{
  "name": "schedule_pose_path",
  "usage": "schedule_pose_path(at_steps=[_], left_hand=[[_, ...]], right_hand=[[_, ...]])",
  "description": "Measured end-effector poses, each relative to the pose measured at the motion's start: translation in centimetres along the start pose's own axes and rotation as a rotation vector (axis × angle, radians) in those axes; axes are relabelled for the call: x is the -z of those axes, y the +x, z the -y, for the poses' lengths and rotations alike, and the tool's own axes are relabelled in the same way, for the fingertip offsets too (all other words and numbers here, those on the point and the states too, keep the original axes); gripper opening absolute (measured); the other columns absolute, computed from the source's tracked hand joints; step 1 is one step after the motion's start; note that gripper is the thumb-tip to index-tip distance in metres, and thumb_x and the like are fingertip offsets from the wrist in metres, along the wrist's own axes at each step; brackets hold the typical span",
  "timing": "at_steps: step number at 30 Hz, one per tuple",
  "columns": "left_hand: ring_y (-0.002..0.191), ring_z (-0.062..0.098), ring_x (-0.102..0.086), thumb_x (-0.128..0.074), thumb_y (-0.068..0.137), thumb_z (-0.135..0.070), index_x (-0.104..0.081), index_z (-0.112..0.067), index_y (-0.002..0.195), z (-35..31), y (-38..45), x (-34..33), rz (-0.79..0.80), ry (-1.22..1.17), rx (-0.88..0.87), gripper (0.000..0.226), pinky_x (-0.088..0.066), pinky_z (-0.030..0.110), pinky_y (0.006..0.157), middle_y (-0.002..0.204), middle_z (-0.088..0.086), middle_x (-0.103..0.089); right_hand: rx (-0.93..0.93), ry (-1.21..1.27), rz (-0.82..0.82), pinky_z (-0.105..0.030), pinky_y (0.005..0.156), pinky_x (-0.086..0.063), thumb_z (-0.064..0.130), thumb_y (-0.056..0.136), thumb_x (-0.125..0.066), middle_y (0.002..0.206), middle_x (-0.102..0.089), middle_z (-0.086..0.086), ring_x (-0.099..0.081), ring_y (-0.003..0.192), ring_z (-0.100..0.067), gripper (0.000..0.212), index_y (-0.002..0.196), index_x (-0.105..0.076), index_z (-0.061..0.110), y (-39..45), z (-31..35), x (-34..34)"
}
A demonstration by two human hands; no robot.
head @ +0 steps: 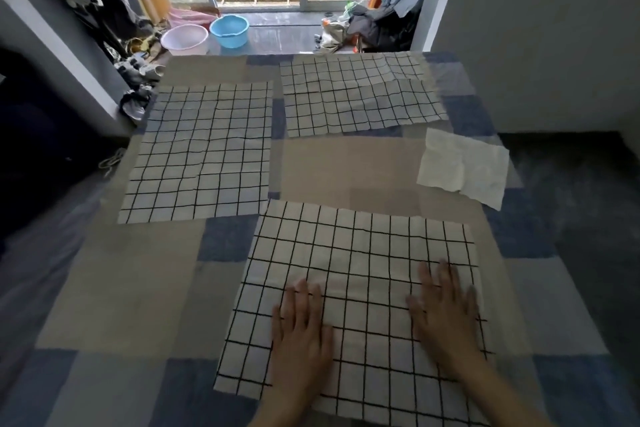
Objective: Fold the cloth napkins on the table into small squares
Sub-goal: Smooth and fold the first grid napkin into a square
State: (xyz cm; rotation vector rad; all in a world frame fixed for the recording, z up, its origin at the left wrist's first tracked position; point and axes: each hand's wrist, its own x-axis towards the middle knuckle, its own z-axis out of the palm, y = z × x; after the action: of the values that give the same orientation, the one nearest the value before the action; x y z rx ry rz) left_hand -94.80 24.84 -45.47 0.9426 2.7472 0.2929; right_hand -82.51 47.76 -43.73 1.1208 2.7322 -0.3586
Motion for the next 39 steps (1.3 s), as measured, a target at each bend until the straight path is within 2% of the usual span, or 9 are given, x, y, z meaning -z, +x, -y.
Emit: schedule_pose_path(at_steps=[6, 9, 13, 17, 23, 26, 29, 35, 39], left_hand=[[0.15, 0.025, -0.001, -0.028, 0.098, -0.045, -0.011, -0.022, 0.156, 1.3, -0.2, 1.1, -0.003, 0.034, -0.184, 0.064, -0.006, 0.05, 0.116, 0.164, 0.004, -0.001], [0.15, 0.025, 0.001, -0.025, 0.1, -0.039, -0.013, -0.026, 0.155, 0.8, 2.7, 2.0, -0.029, 0.031, -0.251, 0.058, -0.003, 0.05, 0.118, 0.164, 0.003, 0.0], [0.15, 0.022, 0.001, -0.027, 0.101, -0.038, -0.01, -0.03, 0.155, 0.2, 5.4, 1.1, 0.057, 0.076, -0.394, 0.057, -0.007, 0.051, 0.116, 0.164, -0.003, 0.0], [0.15, 0.016, 0.004, -0.024, 0.101, -0.045, -0.005, -0.036, 0.154, 2.0, 5.5, 1.0, 0.084, 0.125, -0.323, 0.057, -0.005, 0.055, 0.115, 0.163, -0.007, 0.001], [0.15, 0.016, 0.006, -0.016, 0.099, -0.05, -0.002, -0.039, 0.153, 7.2, 5.4, 2.9, 0.031, 0.057, -0.134, 0.057, -0.001, 0.051, 0.118, 0.163, -0.009, 0.004], [0.147, 0.022, -0.02, -0.022, 0.099, -0.05, -0.024, -0.035, 0.151, 7.3, 6.2, 3.9, -0.015, 0.056, -0.115, 0.055, -0.021, 0.046, 0.114, 0.159, -0.001, -0.023], [0.132, 0.022, -0.041, -0.027, 0.099, -0.043, -0.04, -0.022, 0.141, 5.3, 9.8, 5.6, -0.095, 0.064, -0.229, 0.049, -0.036, 0.041, 0.108, 0.145, 0.003, -0.042], [0.15, 0.019, 0.0, -0.014, 0.099, -0.047, -0.019, -0.033, 0.152, 0.1, 14.5, 4.2, 0.095, 0.109, -0.39, 0.055, -0.009, 0.052, 0.12, 0.163, -0.004, -0.006], [0.147, 0.013, 0.02, -0.01, 0.1, -0.051, 0.004, -0.04, 0.151, 0.5, 14.3, 2.6, 0.121, 0.176, -0.359, 0.055, 0.008, 0.059, 0.116, 0.16, -0.014, 0.017]], right_hand=[[0.053, -0.01, -0.05, -0.047, 0.119, 0.001, 0.059, 0.088, -0.011, 0.162, 0.003, -0.005, 0.007, 0.149, -0.02, 0.073, 0.153, -0.006, 0.024, 4.3, -2.9, 2.6], [0.171, 0.045, -0.173, -0.045, 0.119, -0.007, 0.043, 0.093, -0.026, 0.161, -0.009, -0.009, -0.005, 0.149, -0.025, 0.067, 0.152, -0.019, 0.013, 2.5, 2.2, 2.2], [0.273, 0.113, -0.121, -0.048, 0.116, -0.01, 0.039, 0.098, -0.028, 0.162, -0.008, -0.004, 0.001, 0.149, -0.019, 0.059, 0.153, -0.017, 0.019, -0.7, 9.0, -1.9], [0.264, 0.052, -0.055, -0.047, 0.117, -0.005, 0.045, 0.097, -0.031, 0.162, -0.006, 0.002, 0.0, 0.149, -0.016, 0.061, 0.153, -0.016, 0.026, -1.0, 8.5, -3.4], [-0.068, 0.049, -0.077, -0.049, 0.12, -0.003, 0.051, 0.093, -0.011, 0.163, 0.001, 0.0, 0.007, 0.148, -0.014, 0.065, 0.154, -0.006, 0.028, 1.8, -2.4, 0.4], [-0.142, 0.075, -0.111, -0.054, 0.118, -0.01, 0.051, 0.091, -0.012, 0.161, -0.007, -0.007, -0.004, 0.148, -0.022, 0.069, 0.152, -0.018, 0.018, 3.9, -3.7, 2.0], [0.024, 0.106, -0.196, -0.053, 0.117, -0.017, 0.04, 0.093, -0.021, 0.159, -0.016, -0.012, -0.013, 0.147, -0.027, 0.064, 0.149, -0.024, 0.011, 6.6, -0.6, 3.5], [0.229, 0.136, -0.133, -0.047, 0.119, -0.009, 0.033, 0.097, -0.029, 0.161, -0.011, -0.003, -0.004, 0.148, -0.018, 0.058, 0.151, -0.017, 0.018, 9.7, 8.8, 2.7], [0.256, 0.03, -0.04, -0.047, 0.118, 0.002, 0.047, 0.095, -0.011, 0.162, -0.006, 0.0, 0.0, 0.149, -0.015, 0.06, 0.152, -0.011, 0.029, 10.4, 6.4, 1.2]])
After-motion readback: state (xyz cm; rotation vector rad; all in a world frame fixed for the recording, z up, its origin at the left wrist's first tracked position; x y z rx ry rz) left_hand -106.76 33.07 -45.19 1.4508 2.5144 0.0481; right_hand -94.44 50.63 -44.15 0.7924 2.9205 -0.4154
